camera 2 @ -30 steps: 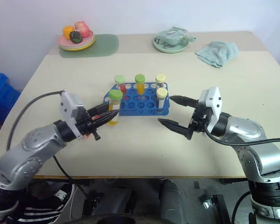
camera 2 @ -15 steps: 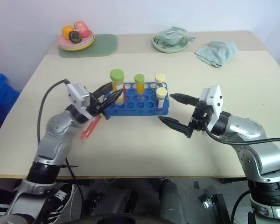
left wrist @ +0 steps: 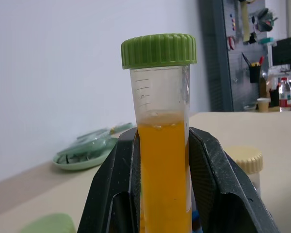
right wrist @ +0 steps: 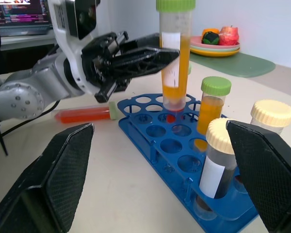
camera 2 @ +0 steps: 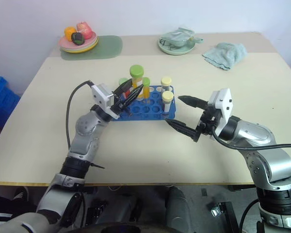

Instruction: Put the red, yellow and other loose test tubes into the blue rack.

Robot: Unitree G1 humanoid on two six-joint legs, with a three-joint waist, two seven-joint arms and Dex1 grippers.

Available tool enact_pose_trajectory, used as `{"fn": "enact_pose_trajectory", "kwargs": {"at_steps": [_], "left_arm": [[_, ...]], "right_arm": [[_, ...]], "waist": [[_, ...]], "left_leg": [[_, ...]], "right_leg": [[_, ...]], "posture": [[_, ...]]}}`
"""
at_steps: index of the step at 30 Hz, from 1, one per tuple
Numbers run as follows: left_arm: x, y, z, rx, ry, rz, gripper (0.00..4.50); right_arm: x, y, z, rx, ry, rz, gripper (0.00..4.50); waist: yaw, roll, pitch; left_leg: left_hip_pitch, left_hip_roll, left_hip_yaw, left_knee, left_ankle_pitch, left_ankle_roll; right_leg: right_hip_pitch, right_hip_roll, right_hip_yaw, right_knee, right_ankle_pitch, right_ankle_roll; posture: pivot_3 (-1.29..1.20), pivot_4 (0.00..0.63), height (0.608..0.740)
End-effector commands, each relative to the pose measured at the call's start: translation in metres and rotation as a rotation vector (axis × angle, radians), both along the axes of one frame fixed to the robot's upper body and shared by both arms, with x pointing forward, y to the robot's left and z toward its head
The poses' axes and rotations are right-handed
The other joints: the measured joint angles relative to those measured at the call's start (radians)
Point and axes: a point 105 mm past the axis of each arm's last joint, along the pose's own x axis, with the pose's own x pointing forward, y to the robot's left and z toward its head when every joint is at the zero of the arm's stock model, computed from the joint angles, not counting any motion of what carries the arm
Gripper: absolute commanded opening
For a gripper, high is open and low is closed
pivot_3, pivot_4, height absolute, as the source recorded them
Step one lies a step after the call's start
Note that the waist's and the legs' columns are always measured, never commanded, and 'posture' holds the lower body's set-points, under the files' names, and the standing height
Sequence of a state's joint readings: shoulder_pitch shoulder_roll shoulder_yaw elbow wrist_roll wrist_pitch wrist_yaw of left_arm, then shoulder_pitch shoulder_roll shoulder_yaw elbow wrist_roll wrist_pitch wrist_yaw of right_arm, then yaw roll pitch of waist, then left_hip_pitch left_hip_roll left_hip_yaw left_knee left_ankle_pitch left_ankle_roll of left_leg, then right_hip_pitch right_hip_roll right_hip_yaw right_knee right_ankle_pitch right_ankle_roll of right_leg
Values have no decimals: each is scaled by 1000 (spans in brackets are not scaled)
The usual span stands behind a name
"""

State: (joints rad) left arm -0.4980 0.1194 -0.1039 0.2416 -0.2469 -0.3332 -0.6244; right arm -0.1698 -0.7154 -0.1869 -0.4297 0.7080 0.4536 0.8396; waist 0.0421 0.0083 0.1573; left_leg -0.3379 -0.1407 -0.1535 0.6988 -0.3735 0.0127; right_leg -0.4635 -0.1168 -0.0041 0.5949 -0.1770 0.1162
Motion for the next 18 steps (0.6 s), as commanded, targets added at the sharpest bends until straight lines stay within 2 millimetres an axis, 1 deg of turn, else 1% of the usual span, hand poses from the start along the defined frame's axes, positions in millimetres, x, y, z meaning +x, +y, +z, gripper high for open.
{"fn": "enact_pose_trajectory", "kwargs": {"at_steps": [1,6,15,18], "left_arm": [[-4,-6,1,-10,-32,-7,1071],[-7,-14,-12,-14,2,-18,1071],[-3,-14,-24,-12,35,-7,1071],[-3,-14,-24,-2,27,-2,1071]], "right_arm": [[-5,5,14,1,-67,2,4500],[-3,7,18,4,-71,-7,4500],[-1,13,28,-1,-78,-16,4500],[-1,13,30,-5,-79,-24,4500]], "waist": [[-1,0,0],[0,0,0],[0,0,0],[0,0,0]], "left_leg": [[0,0,0,0,0,0],[0,0,0,0,0,0],[0,0,0,0,0,0],[0,0,0,0,0,0]], "right_leg": [[0,0,0,0,0,0],[0,0,0,0,0,0],[0,0,0,0,0,0],[0,0,0,0,0,0]], "posture": [[0,150,740],[0,150,740],[0,150,740],[0,150,740]]}}
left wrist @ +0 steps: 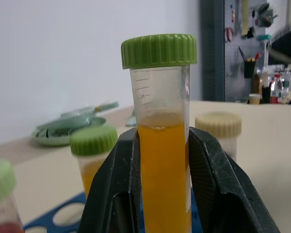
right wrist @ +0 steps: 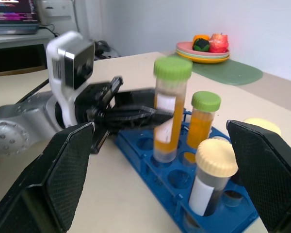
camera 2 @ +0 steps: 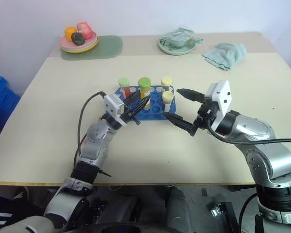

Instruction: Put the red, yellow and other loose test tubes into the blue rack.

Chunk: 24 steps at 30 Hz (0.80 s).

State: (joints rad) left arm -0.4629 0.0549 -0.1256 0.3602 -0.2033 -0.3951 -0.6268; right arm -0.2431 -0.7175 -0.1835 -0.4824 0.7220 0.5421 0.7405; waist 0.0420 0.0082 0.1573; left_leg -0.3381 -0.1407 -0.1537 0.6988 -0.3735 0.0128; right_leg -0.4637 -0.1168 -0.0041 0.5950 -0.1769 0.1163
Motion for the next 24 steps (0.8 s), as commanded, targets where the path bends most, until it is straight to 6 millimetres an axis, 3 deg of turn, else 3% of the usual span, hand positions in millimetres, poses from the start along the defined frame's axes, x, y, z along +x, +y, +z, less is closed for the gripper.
{"fn": "enact_pose_trajectory", "kwargs": {"at_steps": [1,17,24], "left_arm": [[-2,0,11,-6,-63,12,1071],[-11,-5,-2,-1,-22,-16,1071],[-2,3,-2,9,-24,10,1071]], "right_arm": [[-7,5,13,-3,-52,19,4500],[-5,-9,2,-15,-55,-14,4500],[-5,-12,-2,-15,-49,-10,4500]], "waist": [[0,0,0],[0,0,0],[0,0,0]], "left_leg": [[0,0,0,0,0,0],[0,0,0,0,0,0],[0,0,0,0,0,0]], "right_leg": [[0,0,0,0,0,0],[0,0,0,0,0,0],[0,0,0,0,0,0]], "posture": [[0,150,740],[0,150,740],[0,150,740]]}}
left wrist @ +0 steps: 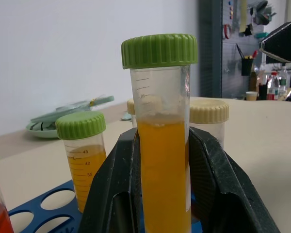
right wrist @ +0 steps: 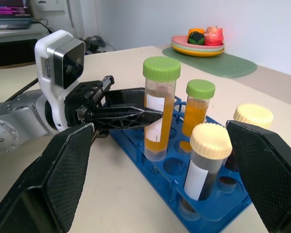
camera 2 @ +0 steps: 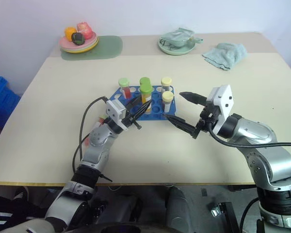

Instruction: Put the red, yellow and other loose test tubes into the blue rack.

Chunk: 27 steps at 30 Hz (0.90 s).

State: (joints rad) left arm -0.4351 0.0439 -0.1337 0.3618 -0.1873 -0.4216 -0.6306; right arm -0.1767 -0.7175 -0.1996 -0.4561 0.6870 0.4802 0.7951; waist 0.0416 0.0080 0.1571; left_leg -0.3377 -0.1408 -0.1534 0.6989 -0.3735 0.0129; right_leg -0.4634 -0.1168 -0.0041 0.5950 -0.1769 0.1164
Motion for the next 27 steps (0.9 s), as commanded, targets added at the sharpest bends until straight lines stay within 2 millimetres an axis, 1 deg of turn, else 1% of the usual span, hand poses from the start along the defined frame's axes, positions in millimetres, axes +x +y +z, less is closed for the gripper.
{"fn": "enact_pose_trajectory", "kwargs": {"at_steps": [1,6,15,21,24,25,27], "left_arm": [[5,6,6,0,-24,18,1071],[6,6,5,-2,-26,22,1071],[-3,4,0,2,-9,-2,1071],[0,6,-3,-3,9,6,1071],[3,7,-4,-15,34,8,2282],[4,7,-3,-16,33,13,2755],[5,7,-1,-18,29,18,3849]], "right_arm": [[-1,-3,11,0,-61,-3,4500],[-1,-3,10,1,-66,-6,4500],[-2,-9,5,-2,-69,-19,4500],[0,-11,4,-3,-78,-22,4500],[0,-11,4,-4,-81,-20,4500],[0,-11,4,-5,-83,-20,4500],[0,-12,5,-7,-88,-21,4500]], "waist": [[0,0,0],[0,0,0],[0,0,0],[0,0,0],[0,0,0],[0,0,0],[0,0,0]], "left_leg": [[0,0,0,0,0,0],[0,0,0,0,0,0],[0,0,0,0,0,0],[0,0,0,0,0,0],[0,0,0,0,0,0],[0,0,0,0,0,0],[0,0,0,0,0,0]], "right_leg": [[0,0,0,0,0,0],[0,0,0,0,0,0],[0,0,0,0,0,0],[0,0,0,0,0,0],[0,0,0,0,0,0],[0,0,0,0,0,0],[0,0,0,0,0,0]], "posture": [[0,150,740],[0,150,740],[0,150,740],[0,150,740],[0,150,740],[0,150,740],[0,150,740]]}}
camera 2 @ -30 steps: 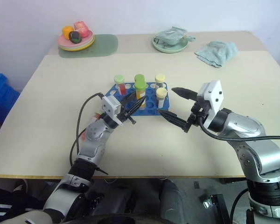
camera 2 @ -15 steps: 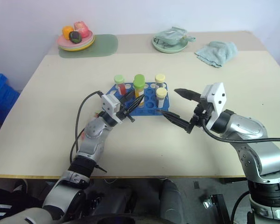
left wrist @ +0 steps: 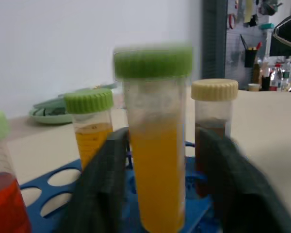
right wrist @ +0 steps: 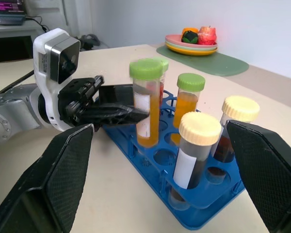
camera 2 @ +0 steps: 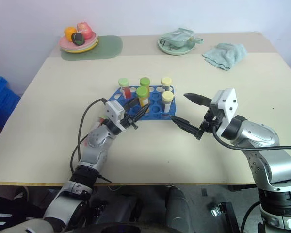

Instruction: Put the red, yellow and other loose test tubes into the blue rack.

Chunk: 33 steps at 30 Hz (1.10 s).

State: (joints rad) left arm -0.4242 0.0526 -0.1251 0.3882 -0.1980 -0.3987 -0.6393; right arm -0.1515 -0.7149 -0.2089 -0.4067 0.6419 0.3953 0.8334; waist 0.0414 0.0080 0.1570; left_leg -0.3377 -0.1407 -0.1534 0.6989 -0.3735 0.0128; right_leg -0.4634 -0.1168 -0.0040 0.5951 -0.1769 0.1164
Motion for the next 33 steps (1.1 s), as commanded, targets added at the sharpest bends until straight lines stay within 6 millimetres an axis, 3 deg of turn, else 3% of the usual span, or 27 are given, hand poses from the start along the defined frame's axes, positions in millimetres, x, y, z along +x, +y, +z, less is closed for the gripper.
{"fn": "enact_pose_trajectory", "kwargs": {"at_steps": [1,9,16,26,33], "left_arm": [[2,1,13,-32,-31,8,4354],[-6,13,28,-66,-22,-2,4434],[-30,36,45,-36,11,-23,4434],[-44,77,57,83,82,112,4434],[-63,114,67,190,327,207,4434]], "right_arm": [[-2,-2,10,9,-54,1,4500],[0,0,11,15,-60,1,4500],[3,0,9,19,-62,5,4500],[5,0,9,14,-64,20,4500],[1,-2,11,14,-37,52,4500]], "waist": [[0,0,0],[-1,0,0],[-2,0,0],[-2,0,0],[0,0,0]], "left_leg": [[0,0,0,0,0,0],[0,0,0,0,0,0],[0,0,0,0,0,0],[0,0,0,0,0,0],[0,1,-1,-1,0,0]], "right_leg": [[0,0,0,0,0,0],[0,0,0,0,0,0],[-1,0,0,0,0,0],[-1,1,0,1,0,0],[-1,1,1,1,0,0]], "posture": [[0,150,740],[0,150,740],[0,150,740],[0,150,740],[0,150,740]]}}
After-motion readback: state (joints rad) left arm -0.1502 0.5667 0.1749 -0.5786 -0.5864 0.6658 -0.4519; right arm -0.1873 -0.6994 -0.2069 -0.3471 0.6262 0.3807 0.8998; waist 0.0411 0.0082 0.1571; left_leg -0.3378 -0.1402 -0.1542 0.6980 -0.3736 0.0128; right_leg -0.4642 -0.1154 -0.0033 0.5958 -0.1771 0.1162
